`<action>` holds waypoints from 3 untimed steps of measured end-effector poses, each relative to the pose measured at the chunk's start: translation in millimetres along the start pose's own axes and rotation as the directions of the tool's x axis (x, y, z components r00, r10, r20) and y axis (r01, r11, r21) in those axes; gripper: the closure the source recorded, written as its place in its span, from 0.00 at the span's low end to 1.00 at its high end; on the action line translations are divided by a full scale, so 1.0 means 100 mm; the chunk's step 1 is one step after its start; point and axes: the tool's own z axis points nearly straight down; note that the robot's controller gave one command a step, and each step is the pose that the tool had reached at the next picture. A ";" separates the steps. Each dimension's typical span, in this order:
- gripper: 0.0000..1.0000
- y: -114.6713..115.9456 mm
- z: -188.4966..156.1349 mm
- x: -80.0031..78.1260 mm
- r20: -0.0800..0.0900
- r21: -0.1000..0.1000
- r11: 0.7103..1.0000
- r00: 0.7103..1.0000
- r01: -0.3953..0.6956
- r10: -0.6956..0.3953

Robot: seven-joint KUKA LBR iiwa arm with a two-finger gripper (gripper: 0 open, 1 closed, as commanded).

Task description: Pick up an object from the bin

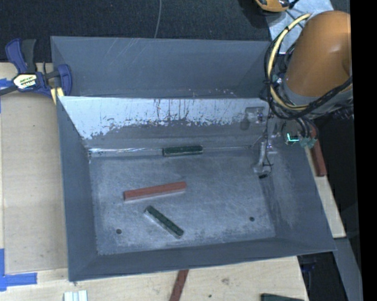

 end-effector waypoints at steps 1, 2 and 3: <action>0.00 0.00 -0.05 -0.02 0.008 0.001 1.000 1.000 0.001 -0.001; 0.00 0.28 0.26 0.06 0.014 0.004 0.998 0.998 0.058 -0.059; 0.00 0.44 0.46 0.07 0.013 0.001 0.996 0.996 0.090 -0.090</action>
Offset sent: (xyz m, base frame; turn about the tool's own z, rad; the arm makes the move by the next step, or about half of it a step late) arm -0.0192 0.0761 -0.0757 -0.1538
